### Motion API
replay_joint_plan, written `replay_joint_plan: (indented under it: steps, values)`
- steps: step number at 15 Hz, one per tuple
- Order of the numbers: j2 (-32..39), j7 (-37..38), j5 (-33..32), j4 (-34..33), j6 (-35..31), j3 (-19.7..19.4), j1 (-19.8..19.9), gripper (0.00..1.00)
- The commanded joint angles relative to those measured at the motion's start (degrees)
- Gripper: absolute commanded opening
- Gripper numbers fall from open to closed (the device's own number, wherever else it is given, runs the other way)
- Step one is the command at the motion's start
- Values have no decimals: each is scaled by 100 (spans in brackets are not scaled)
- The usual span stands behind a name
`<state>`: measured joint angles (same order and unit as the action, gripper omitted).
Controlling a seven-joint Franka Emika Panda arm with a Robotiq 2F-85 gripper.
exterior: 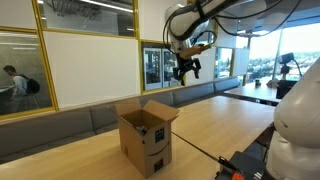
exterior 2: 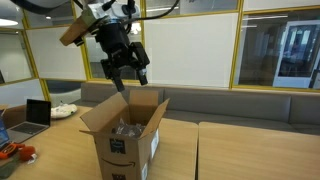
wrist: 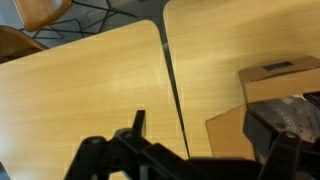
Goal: Put all the plastic bag and the spray bottle in the carton box
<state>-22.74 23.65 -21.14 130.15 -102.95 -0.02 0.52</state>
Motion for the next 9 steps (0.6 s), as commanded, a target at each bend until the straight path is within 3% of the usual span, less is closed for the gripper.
replay_joint_plan:
  steps: [1,5,9]
  values:
    - [-1355,197,152,1481,-187,52,257,100]
    - [-2309,-319,924,2445,-443,-188,218,100]
    - [-2957,-961,1697,2769,-480,-424,224,100]
